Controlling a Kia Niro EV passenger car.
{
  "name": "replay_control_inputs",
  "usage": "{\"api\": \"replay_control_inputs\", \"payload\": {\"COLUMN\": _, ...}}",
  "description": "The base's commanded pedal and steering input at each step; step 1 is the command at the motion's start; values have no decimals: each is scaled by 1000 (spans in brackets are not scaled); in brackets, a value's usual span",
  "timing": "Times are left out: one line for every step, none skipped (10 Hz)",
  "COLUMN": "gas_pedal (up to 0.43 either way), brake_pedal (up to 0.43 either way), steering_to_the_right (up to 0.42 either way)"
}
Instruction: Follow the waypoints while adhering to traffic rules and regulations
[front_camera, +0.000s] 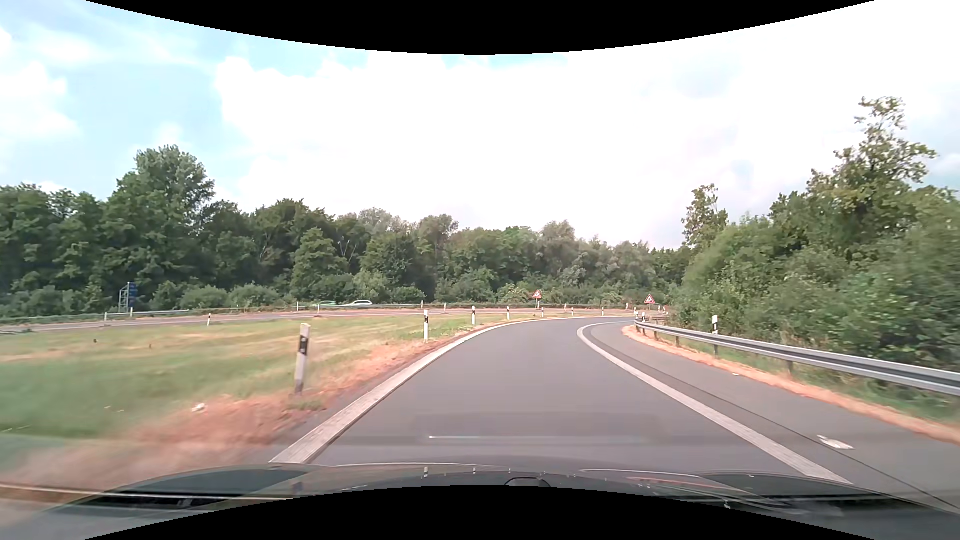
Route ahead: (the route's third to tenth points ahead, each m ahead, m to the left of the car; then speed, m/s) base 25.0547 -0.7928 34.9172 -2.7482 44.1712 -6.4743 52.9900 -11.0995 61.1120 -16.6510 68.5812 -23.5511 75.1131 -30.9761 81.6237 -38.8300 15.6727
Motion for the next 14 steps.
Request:
{"api": "replay_control_inputs", "payload": {"gas_pedal": 157, "brake_pedal": 0, "steering_to_the_right": 20}}
{"api": "replay_control_inputs", "payload": {"gas_pedal": 157, "brake_pedal": 0, "steering_to_the_right": 22}}
{"api": "replay_control_inputs", "payload": {"gas_pedal": 157, "brake_pedal": 0, "steering_to_the_right": 24}}
{"api": "replay_control_inputs", "payload": {"gas_pedal": 157, "brake_pedal": 0, "steering_to_the_right": 26}}
{"api": "replay_control_inputs", "payload": {"gas_pedal": 157, "brake_pedal": 0, "steering_to_the_right": 27}}
{"api": "replay_control_inputs", "payload": {"gas_pedal": 157, "brake_pedal": 0, "steering_to_the_right": 31}}
{"api": "replay_control_inputs", "payload": {"gas_pedal": 157, "brake_pedal": 0, "steering_to_the_right": 36}}
{"api": "replay_control_inputs", "payload": {"gas_pedal": 157, "brake_pedal": 0, "steering_to_the_right": 42}}
{"api": "replay_control_inputs", "payload": {"gas_pedal": 157, "brake_pedal": 0, "steering_to_the_right": 45}}
{"api": "replay_control_inputs", "payload": {"gas_pedal": 157, "brake_pedal": 0, "steering_to_the_right": 48}}
{"api": "replay_control_inputs", "payload": {"gas_pedal": 157, "brake_pedal": 0, "steering_to_the_right": 49}}
{"api": "replay_control_inputs", "payload": {"gas_pedal": 157, "brake_pedal": 0, "steering_to_the_right": 51}}
{"api": "replay_control_inputs", "payload": {"gas_pedal": 157, "brake_pedal": 0, "steering_to_the_right": 52}}
{"api": "replay_control_inputs", "payload": {"gas_pedal": 157, "brake_pedal": 0, "steering_to_the_right": 55}}
